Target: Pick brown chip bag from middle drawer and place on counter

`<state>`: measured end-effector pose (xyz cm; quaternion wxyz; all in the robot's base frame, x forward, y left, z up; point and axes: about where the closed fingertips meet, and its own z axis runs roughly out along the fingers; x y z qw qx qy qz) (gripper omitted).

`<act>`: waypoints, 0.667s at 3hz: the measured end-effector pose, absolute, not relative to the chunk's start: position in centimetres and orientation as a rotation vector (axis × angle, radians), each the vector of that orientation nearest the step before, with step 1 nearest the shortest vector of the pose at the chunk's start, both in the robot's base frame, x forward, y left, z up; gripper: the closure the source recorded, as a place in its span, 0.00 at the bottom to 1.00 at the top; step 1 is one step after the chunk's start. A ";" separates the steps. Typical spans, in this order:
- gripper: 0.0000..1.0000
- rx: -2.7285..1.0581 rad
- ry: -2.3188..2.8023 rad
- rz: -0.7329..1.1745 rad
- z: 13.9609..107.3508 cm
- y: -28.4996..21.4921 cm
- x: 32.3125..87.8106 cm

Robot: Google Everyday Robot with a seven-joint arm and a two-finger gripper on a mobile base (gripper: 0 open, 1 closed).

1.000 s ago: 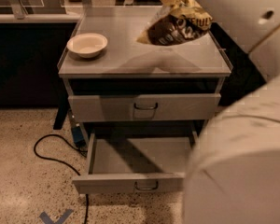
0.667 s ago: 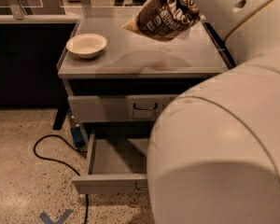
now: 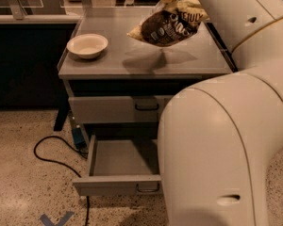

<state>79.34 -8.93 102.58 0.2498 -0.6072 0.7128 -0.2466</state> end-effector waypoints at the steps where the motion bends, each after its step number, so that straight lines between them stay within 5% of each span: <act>1: 1.00 -1.629 1.963 -0.544 97.2 -10.3 81.7; 2: 1.00 -1.624 1.994 -0.422 91.5 -11.0 83.3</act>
Offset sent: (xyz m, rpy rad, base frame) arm 0.0623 -0.0343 -0.1702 0.2527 0.1596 0.0168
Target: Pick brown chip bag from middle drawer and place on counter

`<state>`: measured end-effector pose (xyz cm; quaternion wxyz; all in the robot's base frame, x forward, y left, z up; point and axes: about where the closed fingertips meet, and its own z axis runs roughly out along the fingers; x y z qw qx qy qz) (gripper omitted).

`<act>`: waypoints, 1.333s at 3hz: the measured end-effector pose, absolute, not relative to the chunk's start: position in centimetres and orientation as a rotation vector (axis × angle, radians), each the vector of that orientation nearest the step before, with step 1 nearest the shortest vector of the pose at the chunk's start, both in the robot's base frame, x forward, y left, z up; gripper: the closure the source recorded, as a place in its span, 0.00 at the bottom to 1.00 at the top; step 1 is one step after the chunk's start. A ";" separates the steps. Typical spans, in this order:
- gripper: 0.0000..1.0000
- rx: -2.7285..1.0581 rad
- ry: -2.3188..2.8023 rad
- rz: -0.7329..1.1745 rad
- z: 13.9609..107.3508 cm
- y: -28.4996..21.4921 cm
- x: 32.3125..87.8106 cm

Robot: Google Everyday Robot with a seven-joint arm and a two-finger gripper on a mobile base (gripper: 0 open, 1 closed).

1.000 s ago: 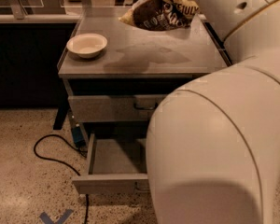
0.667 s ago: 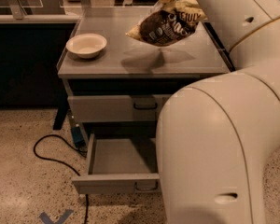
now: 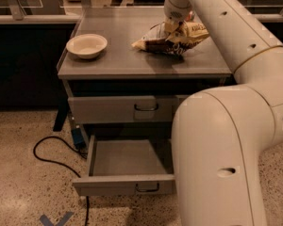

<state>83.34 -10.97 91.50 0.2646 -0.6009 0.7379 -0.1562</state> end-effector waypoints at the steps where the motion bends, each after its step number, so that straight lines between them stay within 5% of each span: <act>1: 1.00 -1.642 1.989 -0.346 88.6 -11.0 83.7; 4: 0.35 -1.642 1.990 -0.346 88.6 -11.0 83.7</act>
Offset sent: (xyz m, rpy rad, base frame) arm 0.0040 -0.0006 -0.0297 0.0389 0.0330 0.0274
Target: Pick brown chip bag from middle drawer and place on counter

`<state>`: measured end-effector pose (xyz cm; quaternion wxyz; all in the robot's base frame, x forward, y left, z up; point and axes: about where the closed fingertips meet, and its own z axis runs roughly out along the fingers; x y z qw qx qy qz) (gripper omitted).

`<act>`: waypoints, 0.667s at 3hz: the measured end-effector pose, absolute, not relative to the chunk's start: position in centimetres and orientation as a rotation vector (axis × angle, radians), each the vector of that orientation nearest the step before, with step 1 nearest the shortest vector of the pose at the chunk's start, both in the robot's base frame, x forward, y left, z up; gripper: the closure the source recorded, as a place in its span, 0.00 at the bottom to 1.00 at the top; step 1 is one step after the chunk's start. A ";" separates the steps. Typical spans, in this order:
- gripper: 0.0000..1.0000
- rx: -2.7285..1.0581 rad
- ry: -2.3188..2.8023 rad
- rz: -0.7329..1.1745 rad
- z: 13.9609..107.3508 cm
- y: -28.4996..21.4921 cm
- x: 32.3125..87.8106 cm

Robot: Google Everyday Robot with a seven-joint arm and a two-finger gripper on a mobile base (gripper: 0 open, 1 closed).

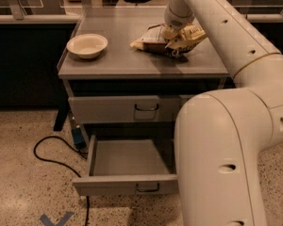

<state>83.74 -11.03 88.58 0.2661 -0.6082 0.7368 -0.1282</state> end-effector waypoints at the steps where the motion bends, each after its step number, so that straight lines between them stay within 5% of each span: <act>1: 0.11 -1.642 1.990 -0.346 88.6 -11.0 83.7; 2: 0.00 -1.642 1.990 -0.346 88.6 -11.0 83.7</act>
Offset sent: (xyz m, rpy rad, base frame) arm 0.0000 0.0000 0.0000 0.0000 0.0000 0.0000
